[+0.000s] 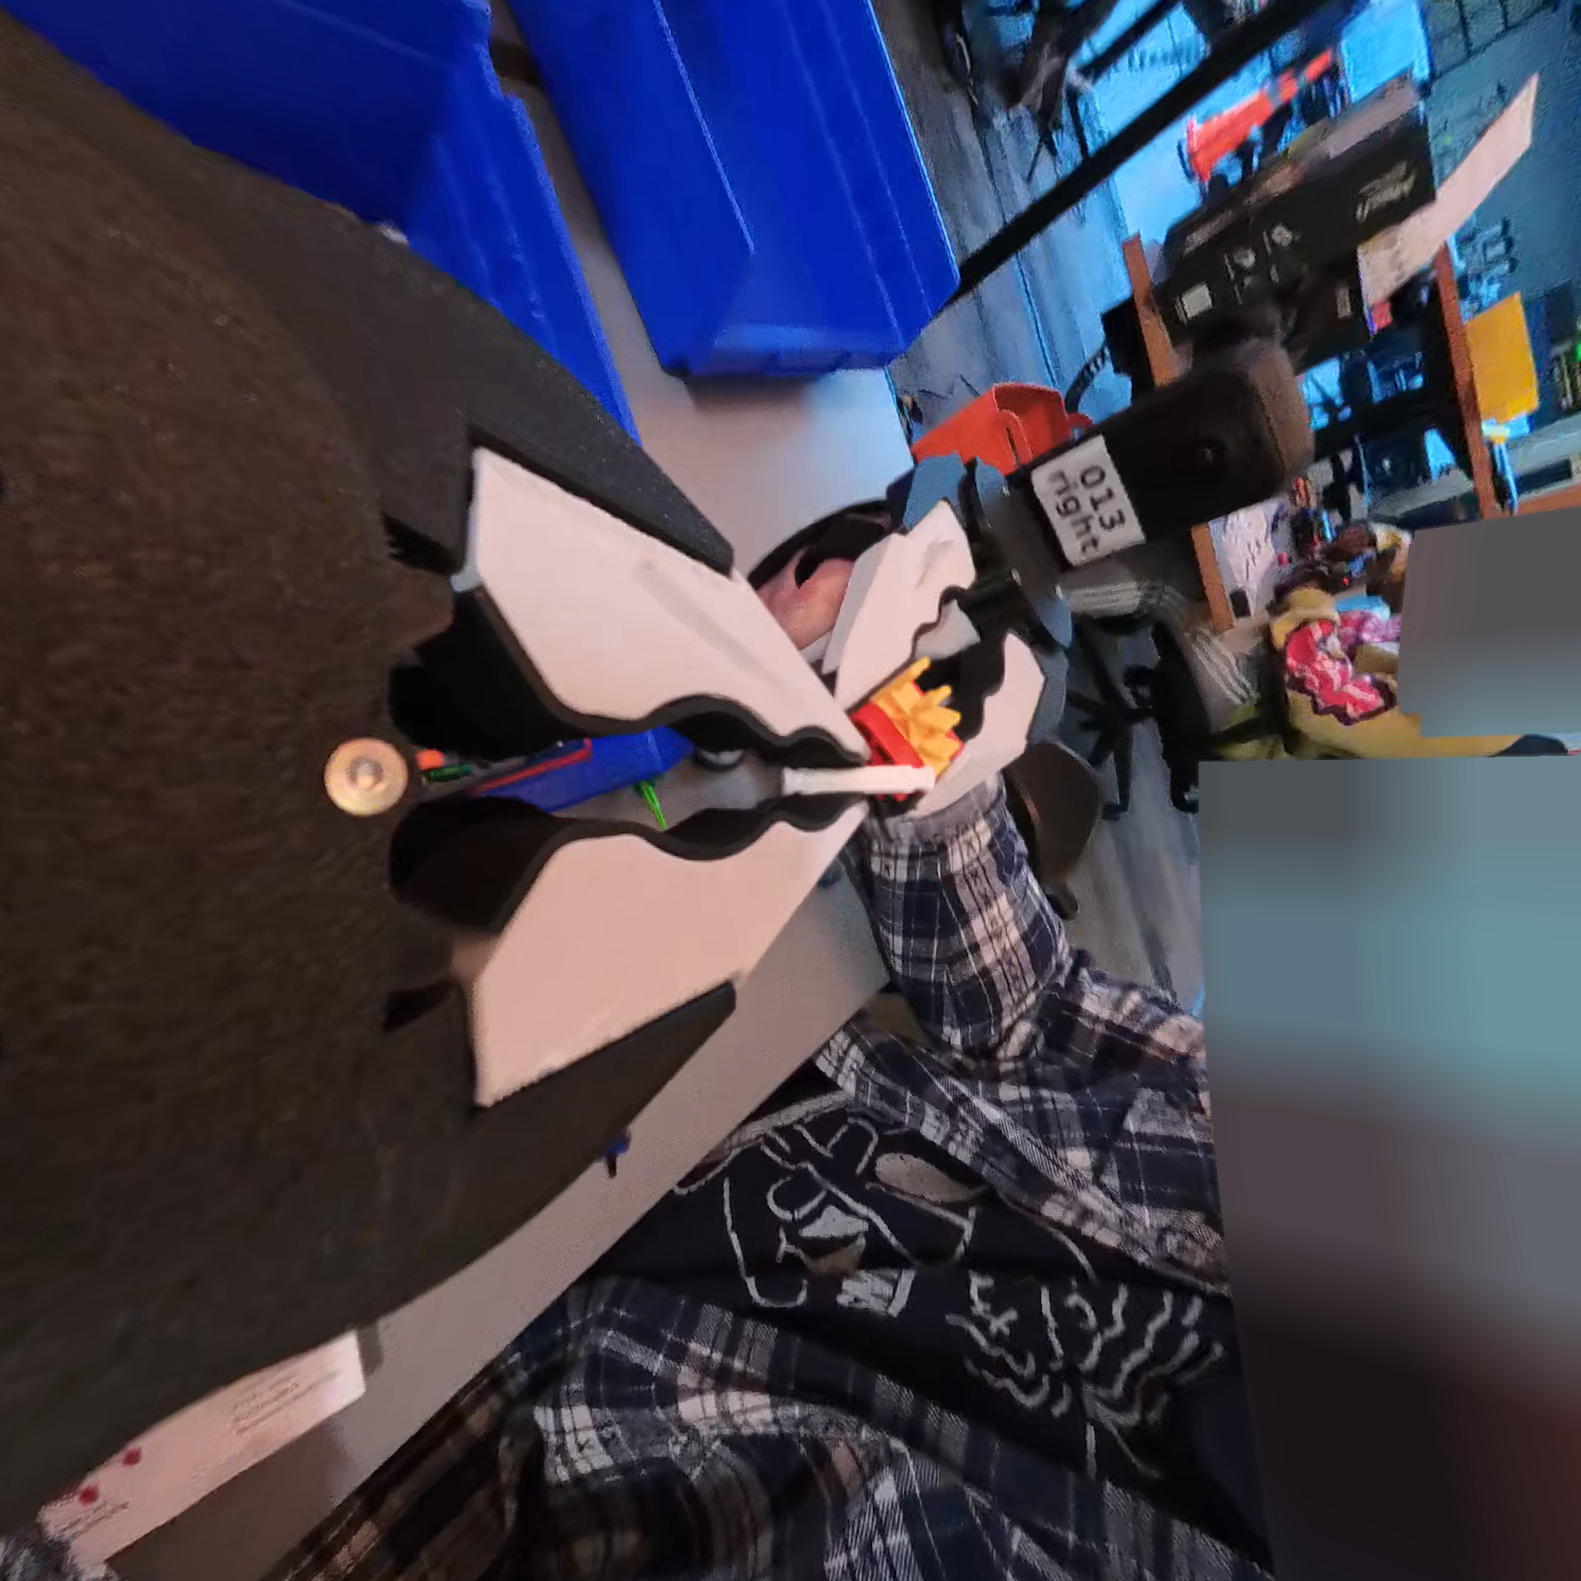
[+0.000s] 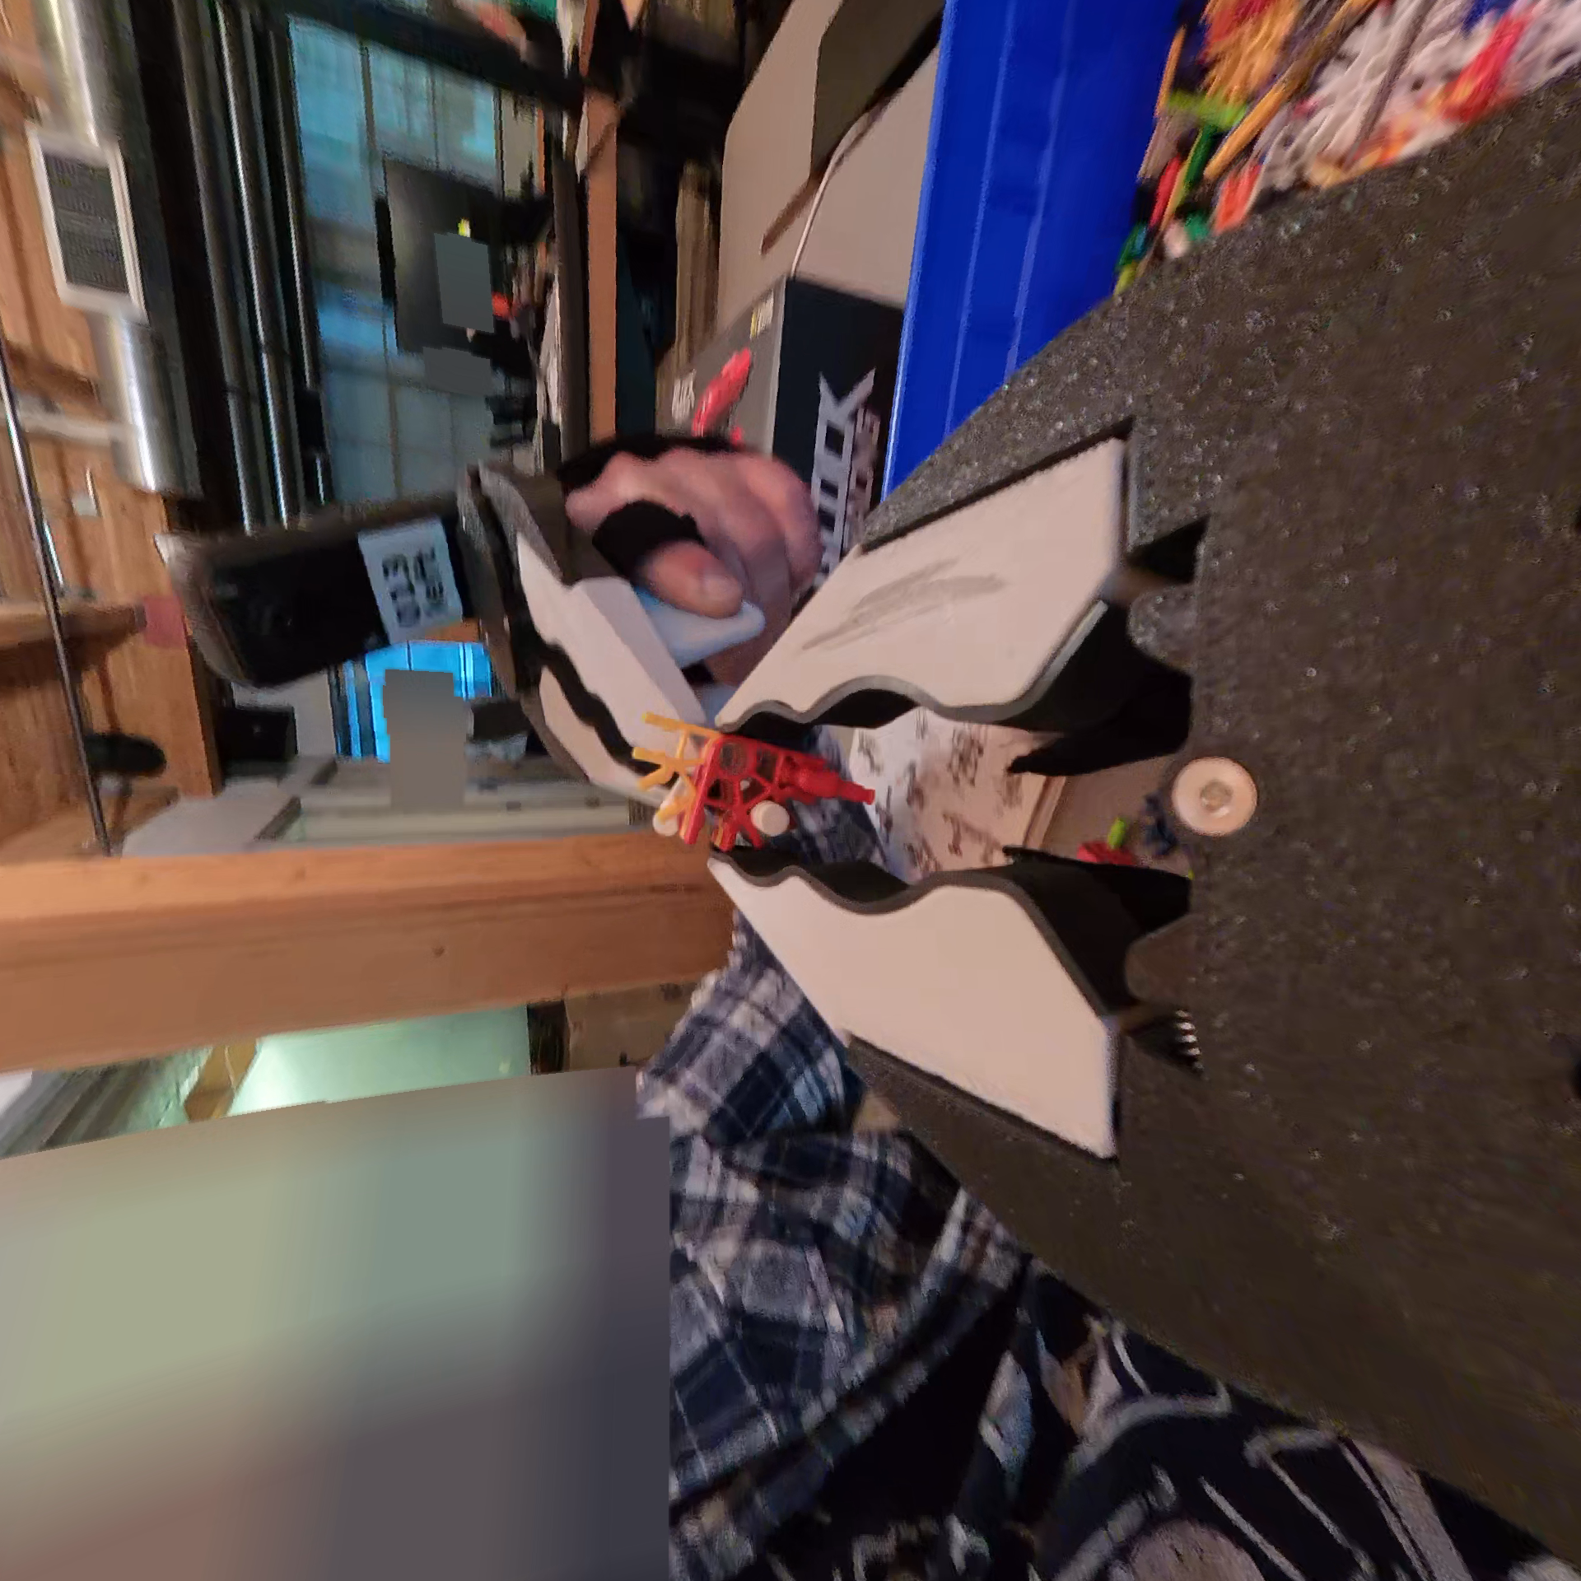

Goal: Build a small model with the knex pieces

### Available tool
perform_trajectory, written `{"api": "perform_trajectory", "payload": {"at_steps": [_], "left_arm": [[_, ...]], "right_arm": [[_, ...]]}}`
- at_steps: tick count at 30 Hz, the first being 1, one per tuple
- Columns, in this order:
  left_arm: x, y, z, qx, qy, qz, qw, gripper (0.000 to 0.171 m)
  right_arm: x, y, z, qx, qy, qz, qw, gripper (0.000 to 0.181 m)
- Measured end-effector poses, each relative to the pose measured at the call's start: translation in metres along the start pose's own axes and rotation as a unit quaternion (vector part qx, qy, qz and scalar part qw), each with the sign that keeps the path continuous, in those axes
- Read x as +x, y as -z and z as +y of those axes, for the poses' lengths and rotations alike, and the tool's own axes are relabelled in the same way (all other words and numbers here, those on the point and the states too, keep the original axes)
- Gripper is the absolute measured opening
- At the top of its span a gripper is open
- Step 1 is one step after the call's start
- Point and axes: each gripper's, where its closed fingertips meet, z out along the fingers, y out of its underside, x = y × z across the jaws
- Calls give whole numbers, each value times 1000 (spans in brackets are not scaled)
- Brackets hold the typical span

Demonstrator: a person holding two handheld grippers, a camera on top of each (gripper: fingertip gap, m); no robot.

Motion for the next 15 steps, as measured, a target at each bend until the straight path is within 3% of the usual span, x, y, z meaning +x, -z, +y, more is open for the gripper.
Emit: {"api": "perform_trajectory", "payload": {"at_steps": [3,6,9,13,14,15], "left_arm": [[-14,10,6,-17,4,-41,999,2],[-45,20,38,-109,15,-134,985,2],[-59,24,54,-140,29,-166,976,3],[-85,33,81,-213,37,-241,946,4],[-93,38,86,-227,41,-265,936,9],[-99,40,90,-237,46,-282,929,25]], "right_arm": [[29,8,3,-9,-2,80,997,24],[49,18,8,-16,-11,131,991,24],[68,27,16,-35,-17,181,983,25],[81,37,19,-39,-21,216,975,25],[81,39,18,-37,-22,219,975,25],[82,41,15,-31,-22,220,975,25]]}}
